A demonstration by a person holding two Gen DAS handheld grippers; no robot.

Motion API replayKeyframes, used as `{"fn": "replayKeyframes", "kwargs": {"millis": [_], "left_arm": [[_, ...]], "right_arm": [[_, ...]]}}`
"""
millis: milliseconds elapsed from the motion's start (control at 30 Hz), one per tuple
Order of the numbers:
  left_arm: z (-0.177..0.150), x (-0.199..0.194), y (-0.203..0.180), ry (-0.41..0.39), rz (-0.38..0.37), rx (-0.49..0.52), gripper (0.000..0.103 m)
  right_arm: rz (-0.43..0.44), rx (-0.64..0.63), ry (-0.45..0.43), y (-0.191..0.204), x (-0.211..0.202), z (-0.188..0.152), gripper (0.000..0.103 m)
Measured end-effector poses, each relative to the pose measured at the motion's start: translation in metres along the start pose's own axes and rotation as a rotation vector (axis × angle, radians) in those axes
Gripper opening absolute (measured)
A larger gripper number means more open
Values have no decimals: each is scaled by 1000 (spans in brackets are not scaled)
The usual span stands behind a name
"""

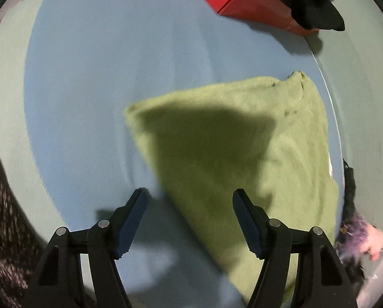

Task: Fold clothes

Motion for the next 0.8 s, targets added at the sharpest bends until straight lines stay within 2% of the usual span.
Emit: {"fn": "replayKeyframes", "kwargs": {"millis": [33, 67, 100, 133, 167, 200, 233, 267, 400, 500, 533, 633, 733, 800], "left_arm": [[5, 2, -4, -7, 2, 11, 69], [9, 4, -7, -3, -12, 18, 60], [14, 7, -7, 3, -22, 18, 49], [18, 10, -3, 12, -27, 6, 45], [22, 13, 0, 21, -31, -6, 35], [26, 15, 4, 28, -35, -16, 24], [29, 16, 9, 32, -41, -23, 17], [31, 17, 13, 34, -51, -24, 6], [42, 3, 18, 18, -148, -17, 4], [66, -36, -18, -27, -265, 45, 4], [77, -58, -38, -50, -327, 77, 4], [107, -137, -94, -115, -511, 159, 3], [132, -223, -146, -187, -675, 240, 3], [139, -268, -156, -219, -757, 273, 3]], "right_arm": [[-13, -14, -4, 5, 1, 3, 62], [-17, -37, -20, 11, 0, 6, 48], [-22, -71, -37, 19, 0, 10, 43], [-24, -100, -39, 27, 3, 16, 43], [-27, -98, -24, 28, 8, 19, 40], [-31, -96, -10, 29, 13, 22, 28], [-35, -91, 4, 30, 18, 24, 20], [-41, -69, 10, 26, 21, 22, 7], [61, -7, -33, 21, -4, 22, 5], [145, -26, -129, 41, -44, 38, 5], [197, -36, -169, 54, -62, 47, 5], [449, -67, -276, 104, -130, 78, 4], [611, -186, -408, 166, -203, 86, 4], [706, -281, -488, 203, -247, 70, 4]]}}
Point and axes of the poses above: each gripper's, at about its wrist camera, not at the fingertips, and x roughly the way its jaws point, y to its left, z to its top, the point moved 2 cm from there along x, roughly the way its jaws point, and after that the axes turned 1 degree about z, right-handed, at the moved point
